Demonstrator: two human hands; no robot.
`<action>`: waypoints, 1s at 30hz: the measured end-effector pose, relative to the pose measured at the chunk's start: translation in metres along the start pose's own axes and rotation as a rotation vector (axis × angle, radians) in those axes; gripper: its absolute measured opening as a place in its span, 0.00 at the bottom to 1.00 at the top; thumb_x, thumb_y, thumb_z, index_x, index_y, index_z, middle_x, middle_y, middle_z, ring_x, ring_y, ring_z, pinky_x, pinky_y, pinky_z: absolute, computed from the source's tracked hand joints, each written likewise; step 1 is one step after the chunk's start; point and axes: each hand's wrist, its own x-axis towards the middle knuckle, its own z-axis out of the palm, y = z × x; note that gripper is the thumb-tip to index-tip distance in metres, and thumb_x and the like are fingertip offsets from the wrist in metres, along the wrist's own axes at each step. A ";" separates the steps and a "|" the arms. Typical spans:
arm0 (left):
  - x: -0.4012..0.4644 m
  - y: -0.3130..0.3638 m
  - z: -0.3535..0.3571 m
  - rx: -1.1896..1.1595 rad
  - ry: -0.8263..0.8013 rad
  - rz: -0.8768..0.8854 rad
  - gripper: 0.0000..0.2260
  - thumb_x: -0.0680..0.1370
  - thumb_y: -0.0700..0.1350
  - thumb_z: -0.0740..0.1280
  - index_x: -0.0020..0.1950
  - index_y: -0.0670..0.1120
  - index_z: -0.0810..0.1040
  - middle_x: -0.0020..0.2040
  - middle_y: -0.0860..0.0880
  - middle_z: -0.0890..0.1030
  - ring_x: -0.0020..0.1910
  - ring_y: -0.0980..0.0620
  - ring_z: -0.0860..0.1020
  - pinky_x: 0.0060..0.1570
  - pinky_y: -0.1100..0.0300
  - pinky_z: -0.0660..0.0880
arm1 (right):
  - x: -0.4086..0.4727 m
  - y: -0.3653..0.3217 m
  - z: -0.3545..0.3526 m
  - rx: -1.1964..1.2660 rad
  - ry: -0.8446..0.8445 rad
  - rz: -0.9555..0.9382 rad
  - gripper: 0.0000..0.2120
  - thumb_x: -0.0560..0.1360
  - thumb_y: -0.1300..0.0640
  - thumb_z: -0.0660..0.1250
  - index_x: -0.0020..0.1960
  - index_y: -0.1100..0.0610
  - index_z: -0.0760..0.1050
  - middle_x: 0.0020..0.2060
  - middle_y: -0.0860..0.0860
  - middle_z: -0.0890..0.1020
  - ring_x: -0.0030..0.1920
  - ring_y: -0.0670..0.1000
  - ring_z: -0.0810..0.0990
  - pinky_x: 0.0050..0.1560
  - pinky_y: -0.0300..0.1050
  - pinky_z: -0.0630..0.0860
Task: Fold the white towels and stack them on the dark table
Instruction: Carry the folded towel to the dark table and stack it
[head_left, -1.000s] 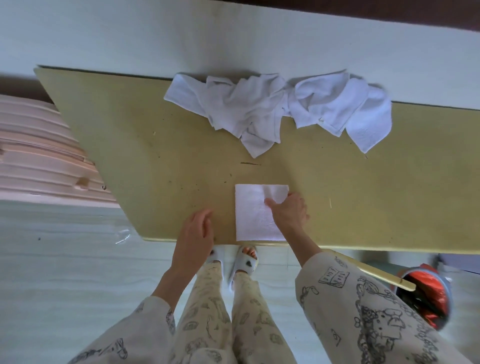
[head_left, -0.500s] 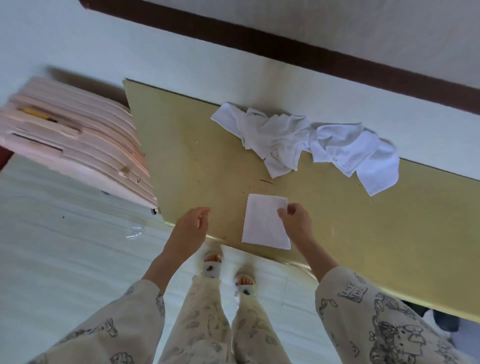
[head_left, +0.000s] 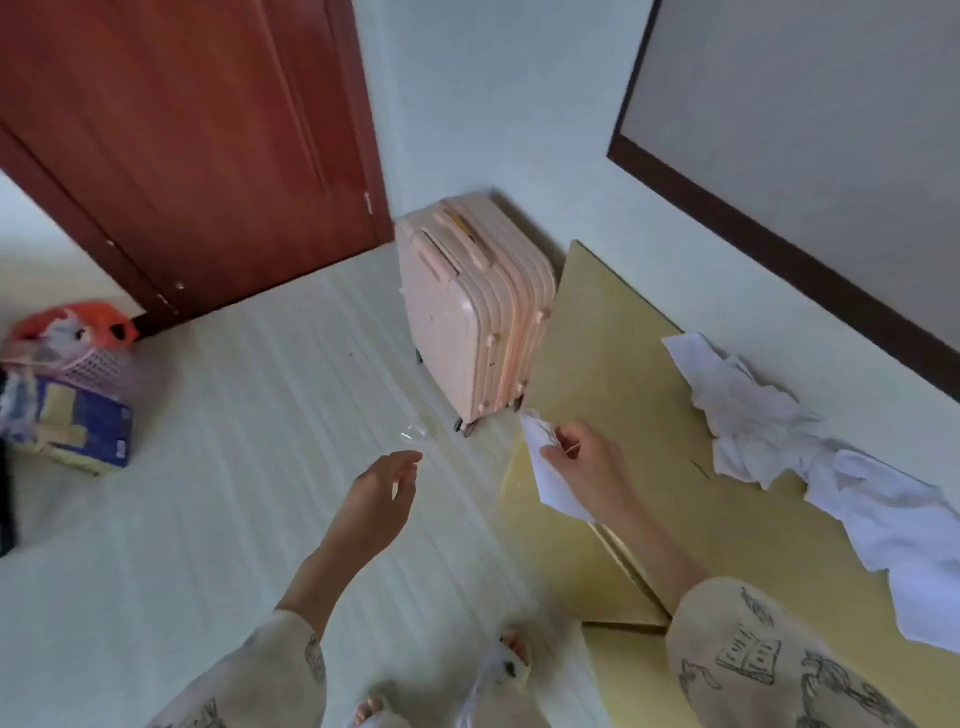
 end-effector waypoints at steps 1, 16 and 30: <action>-0.011 -0.011 -0.015 -0.009 0.034 -0.019 0.12 0.80 0.42 0.59 0.61 0.46 0.76 0.57 0.48 0.79 0.56 0.51 0.77 0.56 0.62 0.70 | -0.002 -0.019 0.012 -0.031 -0.032 -0.048 0.04 0.73 0.57 0.66 0.42 0.57 0.73 0.37 0.51 0.78 0.40 0.53 0.75 0.38 0.43 0.65; -0.276 -0.263 -0.277 -0.125 0.565 -0.428 0.11 0.79 0.41 0.59 0.58 0.46 0.77 0.55 0.48 0.81 0.52 0.49 0.79 0.48 0.64 0.69 | -0.182 -0.309 0.315 0.021 -0.604 -0.588 0.04 0.72 0.57 0.70 0.41 0.53 0.75 0.35 0.44 0.78 0.37 0.44 0.75 0.39 0.31 0.69; -0.296 -0.444 -0.474 0.028 0.585 -0.629 0.13 0.80 0.45 0.57 0.64 0.48 0.73 0.58 0.50 0.78 0.53 0.51 0.78 0.48 0.66 0.68 | -0.192 -0.529 0.568 -0.077 -0.892 -0.856 0.04 0.73 0.57 0.70 0.46 0.56 0.79 0.38 0.44 0.80 0.37 0.39 0.74 0.41 0.30 0.69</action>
